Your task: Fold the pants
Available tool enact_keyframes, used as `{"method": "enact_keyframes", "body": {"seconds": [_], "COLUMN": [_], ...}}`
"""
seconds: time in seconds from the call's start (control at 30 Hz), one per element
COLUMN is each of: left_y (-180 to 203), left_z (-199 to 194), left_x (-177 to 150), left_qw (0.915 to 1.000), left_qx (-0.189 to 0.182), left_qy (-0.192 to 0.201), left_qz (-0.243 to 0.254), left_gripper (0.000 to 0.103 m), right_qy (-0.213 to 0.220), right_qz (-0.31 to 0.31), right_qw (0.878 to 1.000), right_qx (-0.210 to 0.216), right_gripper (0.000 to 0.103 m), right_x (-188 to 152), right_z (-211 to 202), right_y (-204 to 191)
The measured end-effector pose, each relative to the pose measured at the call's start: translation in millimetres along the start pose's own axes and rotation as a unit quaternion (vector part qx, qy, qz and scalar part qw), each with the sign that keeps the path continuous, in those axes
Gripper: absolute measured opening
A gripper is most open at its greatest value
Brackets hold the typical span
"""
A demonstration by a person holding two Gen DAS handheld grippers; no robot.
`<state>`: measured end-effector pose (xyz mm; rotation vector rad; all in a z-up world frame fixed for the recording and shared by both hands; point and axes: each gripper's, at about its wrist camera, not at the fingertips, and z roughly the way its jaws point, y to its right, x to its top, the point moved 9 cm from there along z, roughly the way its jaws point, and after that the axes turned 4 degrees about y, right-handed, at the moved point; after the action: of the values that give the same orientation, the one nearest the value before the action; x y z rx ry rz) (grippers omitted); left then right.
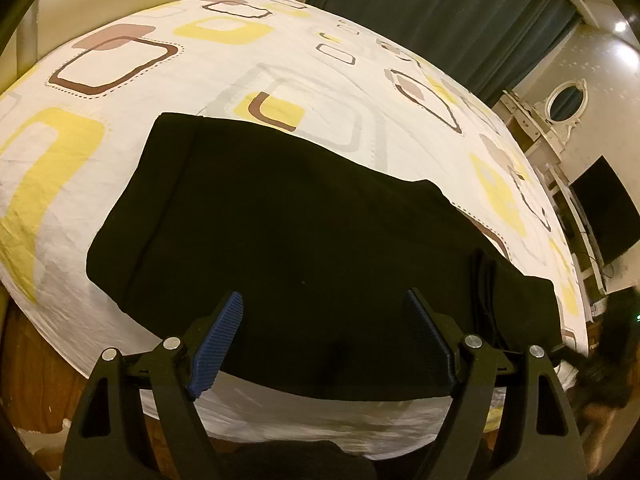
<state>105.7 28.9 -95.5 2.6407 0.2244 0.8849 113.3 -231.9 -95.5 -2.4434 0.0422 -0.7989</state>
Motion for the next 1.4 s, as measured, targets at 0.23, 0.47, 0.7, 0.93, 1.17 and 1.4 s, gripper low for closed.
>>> {"method": "enact_keyframes", "body": {"seconds": [0.23, 0.47, 0.7, 0.93, 1.17, 1.4], "left_y": [6.5, 8.6, 7.1, 9.3, 11.7, 12.7], "left_z": [1.3, 2.4, 2.7, 0.7, 2.3, 2.6], "left_x": [-1.1, -2.3, -2.8, -3.5, -4.4, -4.1], "left_qw": [1.0000, 0.9999, 1.0000, 0.9999, 0.9998, 0.9997], "left_qx": [-0.004, -0.003, -0.003, -0.003, -0.007, -0.006], "left_qy": [-0.001, -0.003, -0.005, -0.004, -0.007, -0.005], "left_qz": [0.006, 0.013, 0.007, 0.015, 0.018, 0.023], "left_gripper": [0.081, 0.081, 0.081, 0.081, 0.081, 0.081], "right_qy": [0.111, 0.060, 0.023, 0.042, 0.038, 0.020], "right_qz": [0.163, 0.275, 0.252, 0.275, 0.282, 0.259], "right_qw": [0.977, 0.959, 0.967, 0.961, 0.958, 0.966], "right_qx": [-0.081, -0.021, -0.039, -0.012, 0.023, -0.009], "right_gripper": [0.055, 0.045, 0.023, 0.032, 0.039, 0.027], "right_x": [62.8, 51.9, 44.4, 35.2, -13.2, -44.4], "right_z": [-91.7, -50.5, -28.4, -38.9, -76.0, -74.7], "right_y": [169.1, 247.1, 252.4, 244.9, 227.2, 226.5]}}
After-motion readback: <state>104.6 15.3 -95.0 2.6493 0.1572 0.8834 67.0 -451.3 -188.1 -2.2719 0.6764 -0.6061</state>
